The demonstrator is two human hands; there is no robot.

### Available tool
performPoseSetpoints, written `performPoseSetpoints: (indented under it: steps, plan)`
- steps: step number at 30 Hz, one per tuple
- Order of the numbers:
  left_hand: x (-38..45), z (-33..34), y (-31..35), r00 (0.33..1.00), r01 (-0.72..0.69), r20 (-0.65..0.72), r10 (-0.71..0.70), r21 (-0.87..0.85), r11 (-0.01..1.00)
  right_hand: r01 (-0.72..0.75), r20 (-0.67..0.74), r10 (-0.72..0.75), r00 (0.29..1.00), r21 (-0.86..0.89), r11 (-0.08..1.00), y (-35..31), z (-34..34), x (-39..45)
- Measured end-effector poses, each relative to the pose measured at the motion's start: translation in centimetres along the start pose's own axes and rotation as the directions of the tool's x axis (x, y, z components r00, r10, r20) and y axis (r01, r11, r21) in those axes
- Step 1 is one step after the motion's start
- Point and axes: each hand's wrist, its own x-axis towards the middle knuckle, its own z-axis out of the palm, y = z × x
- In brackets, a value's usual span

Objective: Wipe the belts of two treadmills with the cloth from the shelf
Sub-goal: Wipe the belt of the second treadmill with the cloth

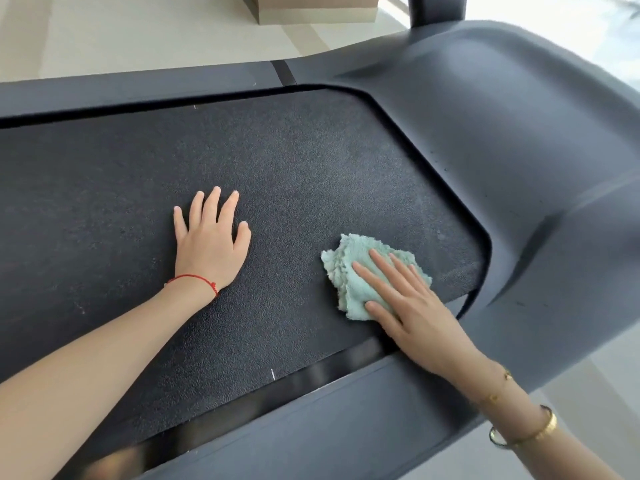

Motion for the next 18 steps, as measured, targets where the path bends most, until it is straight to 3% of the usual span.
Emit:
performPoseSetpoints:
  steps: [4,7,13,18]
  plan:
    - [0.1,0.0,0.0,1.0,0.002,0.002,-0.002,0.007,1.0,-0.185,-0.121,0.183,0.976,-0.011,0.983,5.8,-1.2,3.5]
    - [0.0,0.1,0.0,1.0,0.005,0.0,-0.005,0.008,1.0,-0.337,-0.146,0.336,0.93,0.016,0.941,6.2,-1.1,5.5]
    - [0.0,0.2,-0.1,1.0,-0.008,-0.011,0.008,0.007,1.0,-0.079,-0.039,0.08,0.996,0.005,0.997,2.4,-0.2,0.2]
    - [0.0,0.1,-0.1,1.0,-0.003,-0.004,0.003,0.016,1.0,-0.244,-0.137,0.244,0.96,0.02,0.97,6.8,-1.6,3.0]
